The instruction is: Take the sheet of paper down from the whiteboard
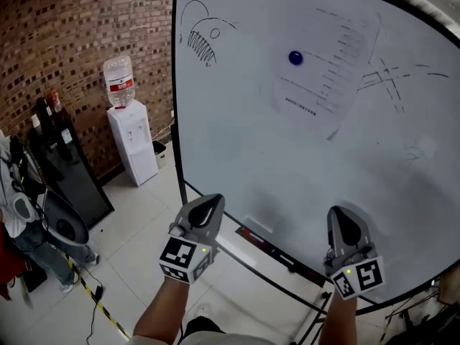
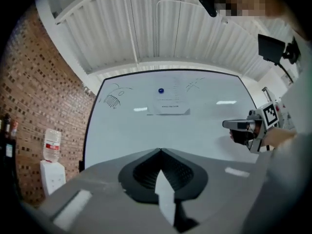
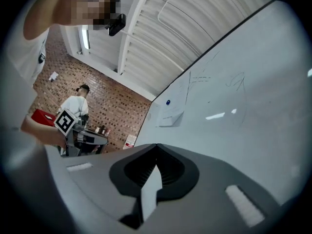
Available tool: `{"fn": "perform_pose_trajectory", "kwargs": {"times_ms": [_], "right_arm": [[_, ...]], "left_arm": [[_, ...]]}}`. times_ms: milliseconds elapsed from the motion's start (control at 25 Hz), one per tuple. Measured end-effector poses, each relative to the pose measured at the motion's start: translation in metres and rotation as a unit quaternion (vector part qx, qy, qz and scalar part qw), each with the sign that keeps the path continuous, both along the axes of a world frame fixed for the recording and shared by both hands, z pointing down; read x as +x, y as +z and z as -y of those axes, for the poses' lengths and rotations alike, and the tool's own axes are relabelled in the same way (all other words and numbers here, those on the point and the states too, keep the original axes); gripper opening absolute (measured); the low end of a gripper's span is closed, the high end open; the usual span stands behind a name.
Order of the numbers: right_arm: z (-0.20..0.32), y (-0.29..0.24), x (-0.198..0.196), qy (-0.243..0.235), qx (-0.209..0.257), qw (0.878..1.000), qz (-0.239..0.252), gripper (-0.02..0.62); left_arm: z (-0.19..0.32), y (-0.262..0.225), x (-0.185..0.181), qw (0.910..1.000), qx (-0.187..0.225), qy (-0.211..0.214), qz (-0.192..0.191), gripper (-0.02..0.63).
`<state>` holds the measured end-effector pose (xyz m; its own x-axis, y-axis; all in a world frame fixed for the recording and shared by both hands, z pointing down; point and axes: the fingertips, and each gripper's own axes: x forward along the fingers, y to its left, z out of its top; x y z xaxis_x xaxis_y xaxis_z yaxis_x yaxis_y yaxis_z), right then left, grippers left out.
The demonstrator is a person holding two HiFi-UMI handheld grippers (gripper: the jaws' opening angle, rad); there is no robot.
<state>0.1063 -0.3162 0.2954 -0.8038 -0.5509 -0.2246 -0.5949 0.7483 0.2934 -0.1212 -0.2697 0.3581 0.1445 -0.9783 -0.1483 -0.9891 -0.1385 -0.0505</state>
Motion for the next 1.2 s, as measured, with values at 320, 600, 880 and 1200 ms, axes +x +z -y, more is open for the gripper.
{"fn": "perform_pose_trajectory", "kwargs": {"times_ms": [320, 600, 880, 1200], "right_arm": [[0.032, -0.058, -0.049, 0.088, 0.039, 0.995, 0.013, 0.006], [0.045, -0.131, -0.034, 0.128, 0.074, 0.989, 0.028, 0.008], [0.044, -0.183, -0.034, 0.13, 0.12, 0.984, 0.005, 0.006], [0.055, -0.213, -0.037, 0.125, 0.145, 0.982, 0.008, 0.006]], "left_arm": [[0.086, -0.06, -0.042, 0.9932, 0.048, 0.099, 0.038, 0.006], [0.11, -0.161, -0.011, 0.9757, 0.142, 0.141, 0.09, 0.006], [0.126, -0.235, 0.019, 0.9602, 0.183, 0.136, 0.161, 0.039], [0.148, -0.284, 0.037, 0.9525, 0.198, 0.097, 0.21, 0.094]]}}
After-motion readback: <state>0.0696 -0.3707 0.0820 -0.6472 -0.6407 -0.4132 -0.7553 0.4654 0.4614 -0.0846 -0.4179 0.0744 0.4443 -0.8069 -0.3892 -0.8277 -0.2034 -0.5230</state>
